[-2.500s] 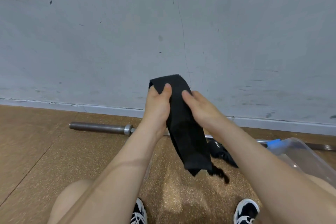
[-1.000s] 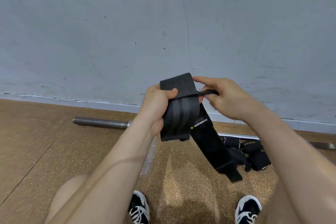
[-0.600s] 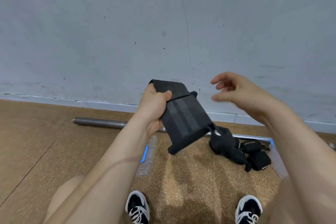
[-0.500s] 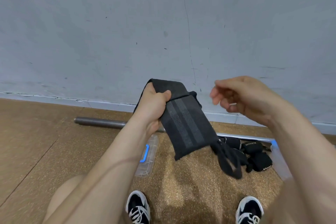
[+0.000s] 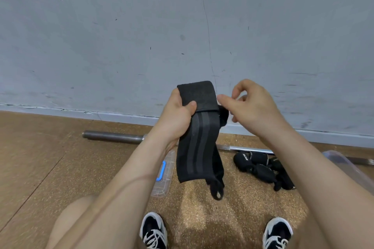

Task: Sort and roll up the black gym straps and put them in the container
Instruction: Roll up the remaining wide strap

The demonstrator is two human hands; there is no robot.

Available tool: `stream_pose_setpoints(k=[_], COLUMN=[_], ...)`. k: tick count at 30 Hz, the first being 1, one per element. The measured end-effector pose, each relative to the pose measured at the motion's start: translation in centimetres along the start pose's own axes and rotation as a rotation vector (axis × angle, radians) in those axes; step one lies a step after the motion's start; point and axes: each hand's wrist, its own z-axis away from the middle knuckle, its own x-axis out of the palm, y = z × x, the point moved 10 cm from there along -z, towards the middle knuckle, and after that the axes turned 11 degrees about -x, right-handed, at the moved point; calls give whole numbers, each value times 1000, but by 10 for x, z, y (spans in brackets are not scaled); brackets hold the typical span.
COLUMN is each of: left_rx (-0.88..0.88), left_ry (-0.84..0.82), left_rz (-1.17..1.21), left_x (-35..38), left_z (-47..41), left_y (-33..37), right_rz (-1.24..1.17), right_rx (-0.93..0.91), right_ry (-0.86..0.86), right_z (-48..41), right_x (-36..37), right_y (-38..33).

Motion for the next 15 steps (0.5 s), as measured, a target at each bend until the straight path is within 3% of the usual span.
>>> stream_pose_setpoints(k=[3,7,12,15], left_rx=[33,98,156,201], left_ry=[12,17,-32,-31], left_rz=[-40,-179,-273,-275], left_x=[0,-1,5,6], left_z=[1,5,10,13], left_y=[5,13,18,21], right_rz=[-5,19,-592,-935], right_rx=[44,64,364,449], right_ry=[-101,-58,-382,-442], right_z=[3,-1,19,24], right_x=[14,4,49,67], right_y=[3,4,18,11])
